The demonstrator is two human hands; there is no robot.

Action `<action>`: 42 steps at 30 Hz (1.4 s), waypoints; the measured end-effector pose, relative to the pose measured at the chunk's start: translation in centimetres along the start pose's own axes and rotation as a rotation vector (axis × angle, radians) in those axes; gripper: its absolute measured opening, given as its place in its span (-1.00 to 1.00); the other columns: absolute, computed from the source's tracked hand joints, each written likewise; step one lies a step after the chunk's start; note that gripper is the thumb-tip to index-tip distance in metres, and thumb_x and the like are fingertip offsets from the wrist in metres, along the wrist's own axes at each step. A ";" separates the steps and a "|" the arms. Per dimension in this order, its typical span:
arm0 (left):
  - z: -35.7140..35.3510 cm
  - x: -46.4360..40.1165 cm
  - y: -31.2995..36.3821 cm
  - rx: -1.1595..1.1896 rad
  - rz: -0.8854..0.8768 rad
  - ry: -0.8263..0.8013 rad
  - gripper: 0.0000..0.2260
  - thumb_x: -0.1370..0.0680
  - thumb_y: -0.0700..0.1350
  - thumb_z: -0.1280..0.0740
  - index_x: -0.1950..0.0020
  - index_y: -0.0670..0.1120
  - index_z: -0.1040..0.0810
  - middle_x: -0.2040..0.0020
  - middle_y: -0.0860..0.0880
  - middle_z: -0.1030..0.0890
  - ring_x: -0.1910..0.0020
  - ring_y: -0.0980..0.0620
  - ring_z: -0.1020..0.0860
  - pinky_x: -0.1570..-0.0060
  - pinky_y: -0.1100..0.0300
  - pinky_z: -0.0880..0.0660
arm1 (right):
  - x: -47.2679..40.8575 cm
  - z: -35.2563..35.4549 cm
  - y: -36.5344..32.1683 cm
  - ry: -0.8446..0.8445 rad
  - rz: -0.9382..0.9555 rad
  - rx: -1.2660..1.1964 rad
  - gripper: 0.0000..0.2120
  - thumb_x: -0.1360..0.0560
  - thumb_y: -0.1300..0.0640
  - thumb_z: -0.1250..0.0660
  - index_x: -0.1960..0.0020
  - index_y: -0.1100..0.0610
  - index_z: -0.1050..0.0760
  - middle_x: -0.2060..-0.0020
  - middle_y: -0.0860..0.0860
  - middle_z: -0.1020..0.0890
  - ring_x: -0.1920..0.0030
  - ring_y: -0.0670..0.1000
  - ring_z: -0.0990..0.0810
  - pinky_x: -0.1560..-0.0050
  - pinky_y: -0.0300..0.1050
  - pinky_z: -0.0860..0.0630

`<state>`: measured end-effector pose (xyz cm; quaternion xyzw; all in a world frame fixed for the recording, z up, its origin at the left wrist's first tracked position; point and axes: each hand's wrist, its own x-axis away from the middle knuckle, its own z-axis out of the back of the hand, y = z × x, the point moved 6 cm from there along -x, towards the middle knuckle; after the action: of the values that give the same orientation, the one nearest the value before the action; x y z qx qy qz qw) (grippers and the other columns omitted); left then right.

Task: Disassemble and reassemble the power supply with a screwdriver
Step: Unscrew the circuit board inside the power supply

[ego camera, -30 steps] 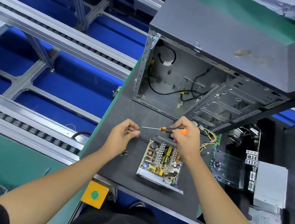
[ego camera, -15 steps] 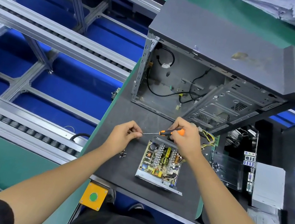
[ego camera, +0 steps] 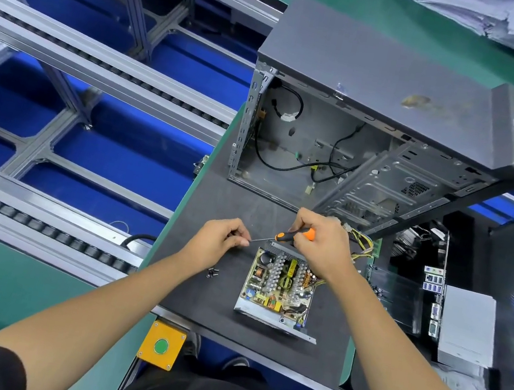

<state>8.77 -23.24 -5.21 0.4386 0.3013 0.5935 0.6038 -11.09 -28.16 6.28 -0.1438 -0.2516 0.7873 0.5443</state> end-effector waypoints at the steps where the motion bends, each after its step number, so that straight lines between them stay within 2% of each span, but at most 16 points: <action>1: -0.1 -0.1 0.0 -0.010 -0.004 -0.014 -0.93 -0.56 -0.18 -0.45 0.07 -0.02 -0.62 0.20 0.10 -0.64 0.22 0.27 -0.55 0.16 0.43 -0.42 | 0.0 0.0 -0.1 -0.001 0.007 0.015 -0.83 -0.27 0.08 -0.20 0.15 -0.04 -0.47 0.40 -0.06 -0.62 0.28 0.04 -0.51 0.17 -0.05 -0.51; 5: -0.6 -0.3 -0.2 -0.052 -0.024 -0.042 -0.90 -0.54 -0.18 -0.46 0.10 0.00 -0.61 0.19 0.09 -0.64 0.20 0.19 -0.55 0.15 0.34 -0.45 | -0.1 -0.2 -0.9 -0.073 0.106 0.126 -0.89 -0.30 0.06 -0.20 0.19 -0.05 -0.45 0.47 -0.10 -0.52 0.33 0.01 -0.44 0.16 -0.05 -0.48; 9: -1.0 -0.5 -0.3 -0.057 -0.043 -0.031 -0.88 -0.52 -0.22 -0.47 0.13 -0.01 -0.60 0.19 0.09 -0.65 0.16 0.11 -0.57 0.10 0.21 -0.49 | 0.1 -0.9 -2.3 -0.220 0.275 0.286 -0.90 -0.33 0.02 -0.16 0.16 -0.13 -0.30 0.46 -0.10 -0.46 0.32 0.05 -0.50 0.33 -0.07 -0.31; 13: -1.5 -0.4 -0.4 -0.070 -0.072 -0.052 -0.91 -0.51 -0.21 -0.47 0.12 -0.04 -0.62 0.18 0.14 -0.65 0.15 0.15 -0.58 0.11 0.22 -0.51 | 0.2 -0.7 -2.7 -0.214 0.331 0.328 -0.87 -0.35 0.05 -0.20 0.16 -0.13 -0.29 0.52 -0.14 -0.32 0.35 0.05 -0.48 0.38 -0.11 -0.15; 19: -1.6 -0.3 -0.8 -0.012 -0.044 -0.058 -0.95 -0.53 -0.22 -0.47 0.07 -0.08 -0.65 0.16 0.03 -0.68 0.10 0.03 -0.61 0.02 0.08 -0.54 | 0.2 -0.7 -2.6 -0.217 0.372 0.370 -0.90 -0.36 0.05 -0.20 0.12 -0.10 -0.35 0.50 -0.18 -0.32 0.34 0.02 -0.49 0.34 -0.09 -0.22; 22: -1.5 -0.4 -0.8 0.026 -0.041 -0.061 -0.93 -0.53 -0.23 -0.47 0.05 -0.07 -0.66 0.14 0.03 -0.69 0.09 0.07 -0.62 0.01 0.12 -0.54 | 0.2 -0.6 -2.4 -0.208 0.348 0.368 -0.90 -0.36 0.04 -0.21 0.13 -0.07 -0.37 0.48 -0.14 -0.34 0.32 0.06 -0.50 0.34 -0.07 -0.31; 25: -1.4 -0.4 -0.6 0.082 -0.052 -0.093 -0.84 -0.52 -0.27 -0.47 -0.02 -0.03 -0.65 0.07 0.09 -0.70 0.03 0.19 -0.64 -0.02 0.33 -0.51 | 0.2 -0.5 -2.4 -0.206 0.328 0.360 -0.92 -0.35 0.04 -0.19 0.16 -0.08 -0.34 0.46 -0.10 -0.42 0.33 0.06 -0.48 0.33 -0.04 -0.38; 28: -1.2 -0.4 -0.9 0.133 -0.037 -0.082 -0.76 -0.53 -0.32 -0.44 -0.14 -0.07 -0.64 -0.01 0.06 -0.70 -0.03 0.18 -0.65 -0.09 0.33 -0.53 | 0.2 -0.4 -2.4 -0.197 0.336 0.377 -0.92 -0.34 0.04 -0.17 0.18 -0.10 -0.29 0.48 -0.12 -0.39 0.37 0.02 -0.40 0.39 -0.11 -0.22; 31: -0.9 -0.5 -1.6 0.149 -0.014 -0.039 -0.79 -0.54 -0.30 -0.44 -0.11 -0.05 -0.63 0.01 0.08 -0.70 0.00 0.19 -0.65 -0.03 0.37 -0.52 | 0.5 -0.3 -2.4 -0.166 0.354 0.403 -0.90 -0.33 0.04 -0.17 0.20 -0.12 -0.26 0.54 -0.14 -0.28 0.42 0.00 -0.32 0.42 -0.19 -0.05; 34: -0.9 -0.4 -2.3 0.137 -0.004 -0.022 -0.82 -0.53 -0.26 -0.47 -0.08 -0.07 -0.63 0.04 0.07 -0.70 0.03 0.19 -0.66 -0.01 0.38 -0.51 | 0.4 -0.5 -2.4 -0.132 0.375 0.444 -0.90 -0.32 0.07 -0.21 0.22 -0.08 -0.30 0.56 -0.17 -0.20 0.45 0.01 -0.30 0.42 -0.23 -0.02; 36: -1.1 -0.3 -2.7 0.134 0.003 -0.020 -0.83 -0.52 -0.26 -0.48 -0.07 -0.09 -0.63 0.05 0.07 -0.70 0.03 0.18 -0.65 -0.03 0.34 -0.54 | 0.4 -1.0 -2.4 -0.140 0.391 0.475 -0.86 -0.33 0.10 -0.24 0.22 -0.07 -0.28 0.54 -0.15 -0.28 0.45 0.03 -0.32 0.43 -0.21 -0.06; 39: -1.1 -0.5 -3.0 0.124 0.008 -0.011 -0.85 -0.52 -0.27 -0.48 -0.04 -0.08 -0.63 0.06 0.06 -0.71 0.05 0.18 -0.65 -0.02 0.34 -0.53 | 0.2 -2.0 -2.3 -0.186 0.401 0.528 -0.83 -0.36 0.10 -0.25 0.20 -0.05 -0.25 0.44 -0.10 -0.51 0.43 0.07 -0.38 0.43 -0.16 -0.21; 41: -1.1 -0.7 -3.1 0.111 0.017 -0.007 -0.87 -0.53 -0.27 -0.47 -0.02 -0.07 -0.64 0.07 0.05 -0.71 0.07 0.17 -0.65 -0.01 0.34 -0.53 | 0.1 -2.4 -2.2 -0.206 0.400 0.545 -0.83 -0.37 0.11 -0.25 0.20 -0.04 -0.24 0.41 -0.08 -0.53 0.43 0.09 -0.39 0.42 -0.13 -0.30; 42: -1.2 -0.8 -3.2 0.103 0.020 -0.008 -0.88 -0.54 -0.26 -0.46 -0.01 -0.06 -0.64 0.08 0.04 -0.71 0.08 0.15 -0.65 -0.01 0.32 -0.54 | 0.1 -2.5 -2.2 -0.210 0.401 0.552 -0.83 -0.38 0.11 -0.25 0.20 -0.04 -0.23 0.41 -0.08 -0.52 0.43 0.09 -0.39 0.41 -0.12 -0.27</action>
<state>9.09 -23.58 -8.66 0.4745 0.3246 0.5816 0.5755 -8.10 -26.88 5.45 0.0439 -0.0510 0.9273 0.3682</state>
